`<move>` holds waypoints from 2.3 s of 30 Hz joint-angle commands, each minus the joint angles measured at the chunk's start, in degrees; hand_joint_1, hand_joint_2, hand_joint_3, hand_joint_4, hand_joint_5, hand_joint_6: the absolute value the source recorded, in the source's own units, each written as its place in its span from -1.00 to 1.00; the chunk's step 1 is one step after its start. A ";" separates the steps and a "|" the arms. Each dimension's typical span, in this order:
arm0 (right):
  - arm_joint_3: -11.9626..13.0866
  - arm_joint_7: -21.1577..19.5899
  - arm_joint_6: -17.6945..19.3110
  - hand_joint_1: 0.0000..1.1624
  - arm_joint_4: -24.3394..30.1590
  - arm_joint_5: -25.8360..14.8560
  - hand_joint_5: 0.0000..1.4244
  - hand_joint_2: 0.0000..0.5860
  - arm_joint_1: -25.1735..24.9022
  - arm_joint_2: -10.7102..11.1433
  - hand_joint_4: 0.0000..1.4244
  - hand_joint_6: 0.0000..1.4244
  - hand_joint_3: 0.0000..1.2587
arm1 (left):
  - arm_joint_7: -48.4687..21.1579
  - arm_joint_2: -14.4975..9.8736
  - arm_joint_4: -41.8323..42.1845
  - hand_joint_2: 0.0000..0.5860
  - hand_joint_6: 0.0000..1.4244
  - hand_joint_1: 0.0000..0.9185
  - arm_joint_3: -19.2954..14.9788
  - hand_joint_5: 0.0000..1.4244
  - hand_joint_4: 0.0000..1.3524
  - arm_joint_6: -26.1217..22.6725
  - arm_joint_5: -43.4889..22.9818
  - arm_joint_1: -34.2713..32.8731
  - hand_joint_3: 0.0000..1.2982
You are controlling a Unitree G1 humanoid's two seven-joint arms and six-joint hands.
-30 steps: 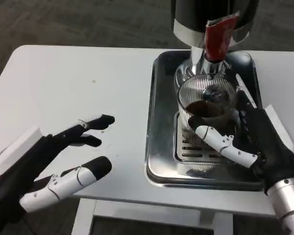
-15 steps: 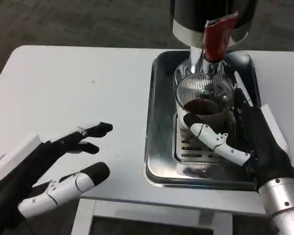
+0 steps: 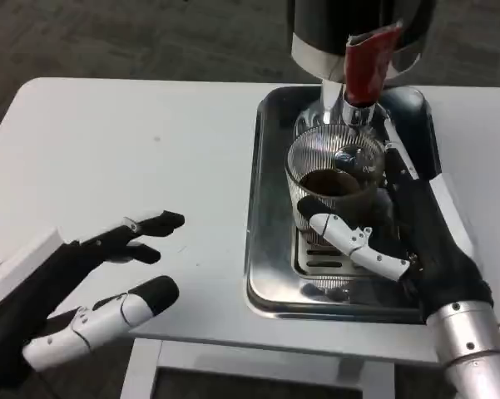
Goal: Grasp the cup under the faucet to collect the drink, then remove the cup.
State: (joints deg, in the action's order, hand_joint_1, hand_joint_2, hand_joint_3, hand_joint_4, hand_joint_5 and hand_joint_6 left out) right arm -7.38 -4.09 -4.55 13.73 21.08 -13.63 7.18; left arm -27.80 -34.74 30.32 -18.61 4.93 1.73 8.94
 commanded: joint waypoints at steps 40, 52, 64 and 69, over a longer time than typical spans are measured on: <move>-0.76 -11.86 4.72 0.18 -0.67 7.42 0.20 -0.16 6.23 -3.80 -0.02 0.66 -0.19 | -0.33 -0.41 0.20 -0.70 -0.70 -1.00 -1.12 -0.60 -0.71 0.39 -0.64 0.75 -0.65; 0.68 -14.64 8.29 0.21 0.07 6.10 0.39 -0.18 8.11 -5.10 0.16 0.82 -0.01 | -0.25 -0.42 0.22 -0.70 -0.70 -1.00 -1.13 -0.59 -0.71 0.69 -0.60 0.41 -0.65; 2.31 -14.65 11.58 0.22 2.78 4.79 0.51 -0.18 10.71 -5.08 0.25 0.93 0.12 | -0.33 -0.59 -0.82 -0.70 -0.70 -1.00 -1.11 -0.59 -0.71 1.46 -1.01 -0.42 -0.65; 3.03 -14.43 12.25 0.22 4.87 4.11 0.56 -0.18 12.29 -5.16 0.29 0.96 0.16 | -0.37 -0.81 -1.41 -0.69 -0.70 -1.00 -0.89 -0.59 -0.71 1.51 -1.16 -1.58 -0.65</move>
State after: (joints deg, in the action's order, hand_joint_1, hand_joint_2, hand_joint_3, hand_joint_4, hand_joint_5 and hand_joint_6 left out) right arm -4.60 -17.89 4.36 15.39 26.13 -2.44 2.65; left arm -28.01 -34.77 29.59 -19.39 5.76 0.52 7.51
